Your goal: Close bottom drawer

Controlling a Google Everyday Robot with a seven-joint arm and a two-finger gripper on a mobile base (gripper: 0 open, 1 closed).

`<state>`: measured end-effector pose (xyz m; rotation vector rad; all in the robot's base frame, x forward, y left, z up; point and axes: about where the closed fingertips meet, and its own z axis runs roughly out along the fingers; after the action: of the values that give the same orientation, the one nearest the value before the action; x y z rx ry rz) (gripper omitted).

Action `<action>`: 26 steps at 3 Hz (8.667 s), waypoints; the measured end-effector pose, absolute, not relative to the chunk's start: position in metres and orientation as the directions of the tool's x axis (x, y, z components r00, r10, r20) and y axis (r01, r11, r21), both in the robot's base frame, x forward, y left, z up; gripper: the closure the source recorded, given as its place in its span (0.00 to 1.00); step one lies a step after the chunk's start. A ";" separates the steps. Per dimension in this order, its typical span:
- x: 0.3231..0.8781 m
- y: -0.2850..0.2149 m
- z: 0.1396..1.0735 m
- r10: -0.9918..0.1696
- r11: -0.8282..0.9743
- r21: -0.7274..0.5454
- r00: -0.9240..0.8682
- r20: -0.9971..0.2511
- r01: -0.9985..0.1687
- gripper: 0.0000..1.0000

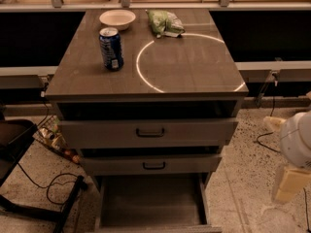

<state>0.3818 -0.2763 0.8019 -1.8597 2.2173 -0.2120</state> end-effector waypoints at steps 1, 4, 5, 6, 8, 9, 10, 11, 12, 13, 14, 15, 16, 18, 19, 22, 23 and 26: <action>0.376 -0.262 0.734 -0.985 0.170 -0.239 -0.156 -0.080 -0.956 0.00; 0.327 -0.211 0.522 -0.989 0.122 -0.129 -0.110 -0.095 -0.984 0.41; 0.326 -0.204 0.494 -0.991 0.112 -0.110 -0.104 -0.079 -0.988 0.65; 0.327 -0.205 0.494 -0.991 0.122 -0.114 -0.114 -0.075 -0.986 0.96; 0.329 -0.190 0.466 -0.992 0.105 -0.070 -0.099 -0.074 -0.992 1.00; 0.327 -0.147 0.398 -0.998 0.029 0.031 -0.031 -0.055 -0.999 1.00; 0.326 -0.120 0.359 -0.999 0.009 0.074 -0.012 -0.040 -0.997 1.00; 0.322 -0.105 0.324 -0.999 0.008 0.114 -0.013 -0.045 -0.993 1.00; 0.317 -0.092 0.272 -0.995 0.031 0.179 -0.046 -0.085 -0.983 1.00; 0.316 -0.091 0.270 -0.995 0.031 0.182 -0.047 -0.086 -0.983 1.00; 0.312 -0.080 0.256 -0.993 0.027 0.200 -0.049 -0.108 -0.979 1.00; 0.305 -0.070 0.218 -0.988 0.048 0.256 -0.083 -0.127 -0.966 1.00; 0.296 -0.065 0.181 -0.989 0.066 0.304 -0.104 -0.109 -0.950 1.00; 0.297 -0.061 0.148 -0.985 0.115 0.291 -0.147 -0.091 -0.950 1.00; 0.317 -0.062 0.155 -0.983 0.134 0.216 -0.157 -0.090 -0.967 1.00; 0.347 -0.060 0.163 -0.982 0.129 0.129 -0.145 -0.118 -0.983 1.00; 0.347 -0.061 0.163 -0.982 0.129 0.129 -0.145 -0.118 -0.983 1.00; 0.345 -0.060 0.159 -0.981 0.131 0.130 -0.148 -0.127 -0.983 1.00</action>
Offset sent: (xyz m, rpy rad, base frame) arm -0.0457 0.0626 -0.2746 0.0017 0.1235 0.0542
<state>0.3449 -0.0595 0.1591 -2.0432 2.3547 0.2855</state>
